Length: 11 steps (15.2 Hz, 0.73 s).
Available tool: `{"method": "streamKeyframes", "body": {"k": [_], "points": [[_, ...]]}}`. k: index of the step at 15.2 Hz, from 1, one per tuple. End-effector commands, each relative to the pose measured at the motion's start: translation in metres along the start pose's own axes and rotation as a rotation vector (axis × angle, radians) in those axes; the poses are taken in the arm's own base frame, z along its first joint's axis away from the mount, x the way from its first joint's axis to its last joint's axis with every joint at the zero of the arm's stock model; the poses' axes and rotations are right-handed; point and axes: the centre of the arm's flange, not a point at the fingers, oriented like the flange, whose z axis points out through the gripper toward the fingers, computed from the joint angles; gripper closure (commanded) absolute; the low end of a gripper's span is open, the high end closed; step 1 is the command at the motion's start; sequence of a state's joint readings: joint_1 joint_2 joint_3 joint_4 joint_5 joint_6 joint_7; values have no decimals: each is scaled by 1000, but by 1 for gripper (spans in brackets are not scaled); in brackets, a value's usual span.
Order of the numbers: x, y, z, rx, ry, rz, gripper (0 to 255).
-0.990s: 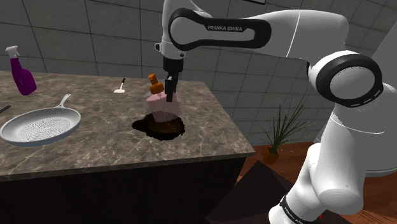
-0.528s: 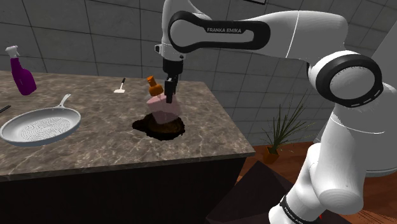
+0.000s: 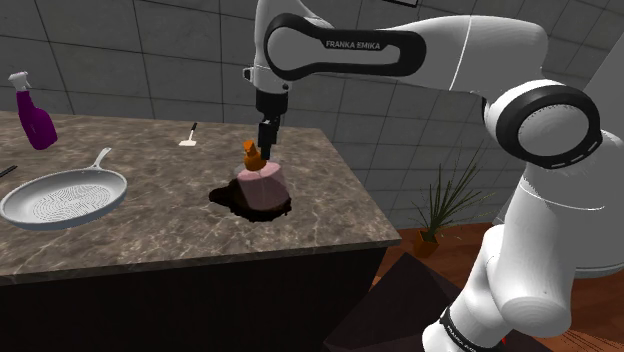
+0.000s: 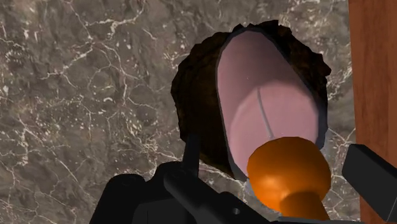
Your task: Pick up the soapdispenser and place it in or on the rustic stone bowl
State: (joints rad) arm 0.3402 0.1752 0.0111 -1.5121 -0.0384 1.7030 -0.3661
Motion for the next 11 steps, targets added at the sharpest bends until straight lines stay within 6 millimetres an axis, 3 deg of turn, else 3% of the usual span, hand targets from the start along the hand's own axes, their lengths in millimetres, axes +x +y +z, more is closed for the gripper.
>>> {"method": "streamKeyframes", "body": {"k": [1, 3, 11], "points": [[0, 0, -21, 0, 0, 0, 0], [0, 0, -45, 0, 0, 0, 0], [0, 0, -45, 0, 0, 0, 0]]}}
